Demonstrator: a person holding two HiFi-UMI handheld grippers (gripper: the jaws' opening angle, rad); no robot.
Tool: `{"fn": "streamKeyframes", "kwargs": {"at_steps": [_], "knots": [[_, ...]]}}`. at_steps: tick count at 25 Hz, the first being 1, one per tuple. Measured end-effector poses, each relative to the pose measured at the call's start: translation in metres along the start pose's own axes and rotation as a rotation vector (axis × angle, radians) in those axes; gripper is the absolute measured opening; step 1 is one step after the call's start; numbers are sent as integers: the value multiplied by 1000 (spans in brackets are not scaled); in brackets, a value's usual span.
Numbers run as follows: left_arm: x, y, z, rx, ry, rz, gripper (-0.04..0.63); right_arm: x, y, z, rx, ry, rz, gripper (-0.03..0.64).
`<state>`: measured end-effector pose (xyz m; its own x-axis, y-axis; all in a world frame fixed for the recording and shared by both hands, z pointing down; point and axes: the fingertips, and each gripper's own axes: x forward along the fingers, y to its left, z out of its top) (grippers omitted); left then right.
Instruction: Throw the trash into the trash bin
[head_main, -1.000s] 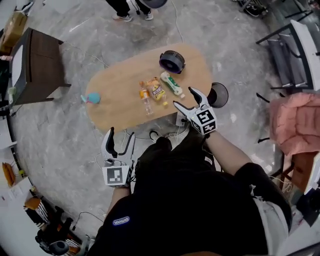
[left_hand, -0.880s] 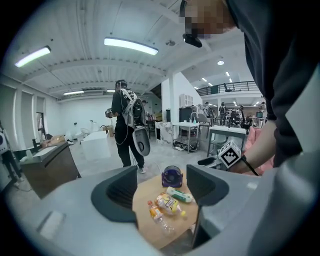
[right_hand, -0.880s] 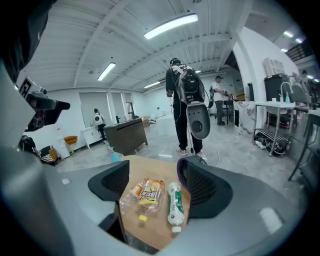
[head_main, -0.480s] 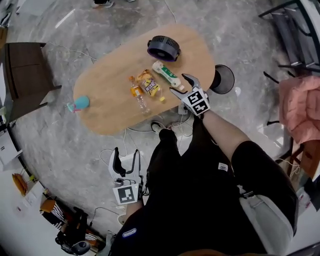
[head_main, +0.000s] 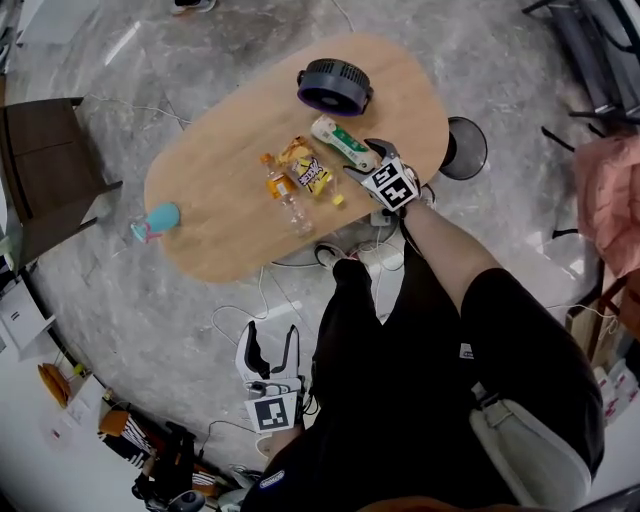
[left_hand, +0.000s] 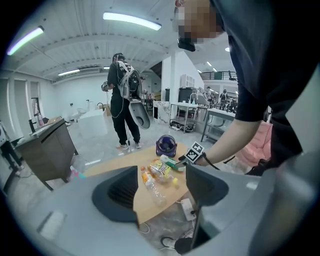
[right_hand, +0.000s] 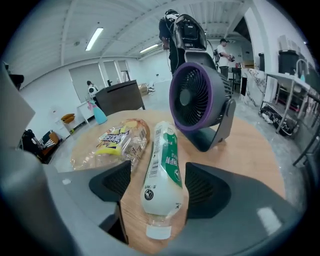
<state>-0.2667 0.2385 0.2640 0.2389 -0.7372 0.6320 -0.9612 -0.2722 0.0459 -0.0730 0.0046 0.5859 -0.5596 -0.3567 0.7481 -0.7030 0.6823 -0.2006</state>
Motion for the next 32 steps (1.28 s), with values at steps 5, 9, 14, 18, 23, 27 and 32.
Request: {"fn": "streamKeyframes", "kwargs": {"at_steps": [5,9,14,18,23,27,32], "knots": [[-2,1,-16,-18,20,-6,307,27,-5,-19,-4,97,-39,329],[0,-4,-23,-20,30,-23,307,31,-1,-26,40,126,-2,330],[8,-15,-23,-15,37,-58,307,5,5,-25,78,52,34,327],[24,-30,-14,12,34,-102,305,-49,0,-25,108,-44,38,327],[55,-62,7,80,34,-183,304,-130,-26,-47,209,-145,6,327],[88,-98,28,154,21,-258,303,-185,-63,-70,287,-207,-64,327],[139,-141,52,265,-6,-330,302,-231,-101,-86,353,-280,-131,327]]}}
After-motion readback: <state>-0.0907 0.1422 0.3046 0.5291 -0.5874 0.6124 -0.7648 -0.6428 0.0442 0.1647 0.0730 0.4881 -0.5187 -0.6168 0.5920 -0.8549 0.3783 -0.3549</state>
